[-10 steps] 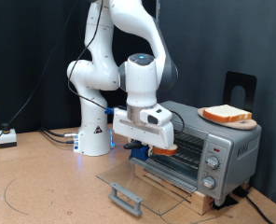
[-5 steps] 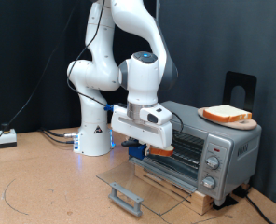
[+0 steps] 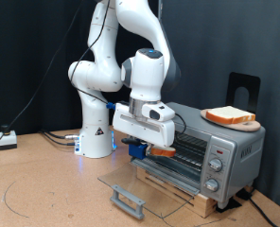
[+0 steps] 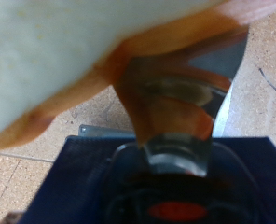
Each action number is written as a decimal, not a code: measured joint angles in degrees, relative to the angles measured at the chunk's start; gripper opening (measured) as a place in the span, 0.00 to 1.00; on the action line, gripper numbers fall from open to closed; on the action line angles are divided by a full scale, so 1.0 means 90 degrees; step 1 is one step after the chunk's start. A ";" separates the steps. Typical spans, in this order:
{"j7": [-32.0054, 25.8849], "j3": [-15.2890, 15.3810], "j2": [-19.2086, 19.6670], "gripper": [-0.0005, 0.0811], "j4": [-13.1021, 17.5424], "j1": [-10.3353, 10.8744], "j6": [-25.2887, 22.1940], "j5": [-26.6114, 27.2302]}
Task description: Make a piece of toast with the oven
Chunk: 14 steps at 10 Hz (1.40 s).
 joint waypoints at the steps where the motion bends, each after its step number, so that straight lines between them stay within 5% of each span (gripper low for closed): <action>1: -0.0083 -0.0004 0.0000 0.49 0.0005 0.0002 -0.0061 0.0000; 8: -0.0188 -0.0204 0.0041 0.49 0.0091 0.0109 -0.0662 0.1047; 11: 0.1323 0.0691 0.0388 0.49 0.0286 -0.0080 0.0191 0.0866; 14: 0.2351 0.1455 0.1136 0.49 0.0553 -0.0730 0.0583 -0.0472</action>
